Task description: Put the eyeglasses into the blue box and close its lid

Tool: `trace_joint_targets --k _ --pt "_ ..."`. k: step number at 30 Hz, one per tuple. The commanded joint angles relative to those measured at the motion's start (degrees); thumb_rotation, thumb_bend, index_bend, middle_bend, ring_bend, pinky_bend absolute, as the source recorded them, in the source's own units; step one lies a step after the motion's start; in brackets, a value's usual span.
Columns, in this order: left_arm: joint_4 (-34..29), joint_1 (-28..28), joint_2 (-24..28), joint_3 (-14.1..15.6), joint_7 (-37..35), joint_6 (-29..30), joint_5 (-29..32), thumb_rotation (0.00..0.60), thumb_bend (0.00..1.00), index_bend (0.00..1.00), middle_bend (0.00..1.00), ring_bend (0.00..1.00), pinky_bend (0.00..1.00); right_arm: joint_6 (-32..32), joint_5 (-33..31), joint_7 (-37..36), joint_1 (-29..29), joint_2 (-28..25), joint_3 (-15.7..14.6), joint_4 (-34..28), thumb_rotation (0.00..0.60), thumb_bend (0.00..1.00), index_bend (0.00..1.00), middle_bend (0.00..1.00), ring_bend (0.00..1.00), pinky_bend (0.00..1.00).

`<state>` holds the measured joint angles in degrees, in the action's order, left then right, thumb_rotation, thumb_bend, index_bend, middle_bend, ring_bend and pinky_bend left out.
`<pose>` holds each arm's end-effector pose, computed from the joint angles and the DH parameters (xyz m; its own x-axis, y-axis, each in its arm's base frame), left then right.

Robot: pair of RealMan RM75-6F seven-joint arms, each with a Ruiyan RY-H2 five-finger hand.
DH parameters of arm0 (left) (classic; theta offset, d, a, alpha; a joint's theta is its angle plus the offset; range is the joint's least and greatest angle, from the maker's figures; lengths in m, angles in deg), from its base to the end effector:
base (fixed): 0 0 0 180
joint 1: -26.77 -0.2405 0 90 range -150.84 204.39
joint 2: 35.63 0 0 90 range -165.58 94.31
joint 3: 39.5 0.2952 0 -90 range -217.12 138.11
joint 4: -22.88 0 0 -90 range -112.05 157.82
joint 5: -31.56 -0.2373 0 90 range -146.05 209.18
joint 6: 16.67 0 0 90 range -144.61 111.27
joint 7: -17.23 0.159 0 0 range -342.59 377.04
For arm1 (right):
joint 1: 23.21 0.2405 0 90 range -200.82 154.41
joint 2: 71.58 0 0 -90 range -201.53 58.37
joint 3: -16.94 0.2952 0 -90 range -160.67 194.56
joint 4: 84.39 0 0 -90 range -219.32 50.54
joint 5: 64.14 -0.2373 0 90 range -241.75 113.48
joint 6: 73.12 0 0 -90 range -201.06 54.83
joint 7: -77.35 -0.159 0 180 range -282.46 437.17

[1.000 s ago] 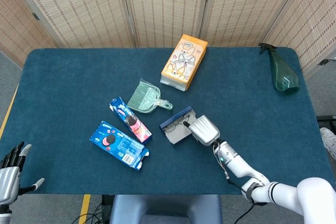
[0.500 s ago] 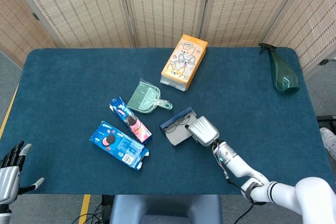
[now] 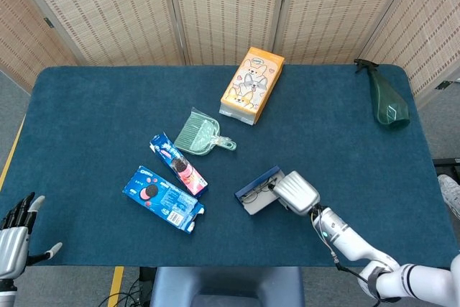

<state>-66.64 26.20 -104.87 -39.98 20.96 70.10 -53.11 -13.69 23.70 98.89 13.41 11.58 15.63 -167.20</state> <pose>-0.3801 0.1563 0.1222 0.4161 0.0578 0.9075 0.9022 0.0986 -0.4199 -0.2242 -0.3280 -0.0348 0.7270 -0.0872 0.6811 -0.5718 -0.6260 0.5302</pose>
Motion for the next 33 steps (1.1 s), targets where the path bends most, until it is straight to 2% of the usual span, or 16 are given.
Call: trace_joint_targets --k 1,13,27,29,30,33 --pt "-0.1 0.1 0.0 0.0 0.0 0.0 -0.1 0.600 0.13 0.00 0.00 0.00 0.16 0.0 -0.8 2.5 -0.4 -1.6 0.4 -2.5 0.600 0.46 0.74 1.00 1.00 1.00" --pt "-0.7 -0.4 1.1 0.1 -0.4 0.3 0.4 0.600 0.13 0.00 0.00 0.00 0.16 -3.0 -3.1 2.9 2.2 2.4 3.9 0.8 0.600 0.46 0.74 1.00 1.00 1.00" --pt "-0.6 -0.7 1.1 0.6 -0.6 0.4 0.0 0.600 0.13 0.00 0.00 0.00 0.16 -5.2 -4.6 4.0 4.3 6.1 5.3 4.8 0.600 0.46 0.74 1.00 1.00 1.00" --pt "-0.7 -0.8 1.1 0.6 -0.6 0.5 0.0 0.600 0.13 0.00 0.00 0.00 0.16 -5.4 -4.8 4.0 4.6 6.8 5.4 5.6 0.600 0.46 0.71 1.00 1.00 1.00" --pt "-0.7 -0.8 1.2 0.6 -0.6 0.5 0.0 0.600 0.13 0.00 0.00 0.00 0.16 -5.6 -4.9 4.0 4.7 7.1 5.5 6.0 0.600 0.46 0.66 1.00 1.00 1.00" --pt "-0.8 -0.9 1.3 0.6 -0.6 0.5 0.0 0.600 0.13 0.00 0.00 0.00 0.16 -6.0 -5.2 4.0 5.1 8.0 5.7 7.3 0.600 0.46 0.45 1.00 1.00 1.00"
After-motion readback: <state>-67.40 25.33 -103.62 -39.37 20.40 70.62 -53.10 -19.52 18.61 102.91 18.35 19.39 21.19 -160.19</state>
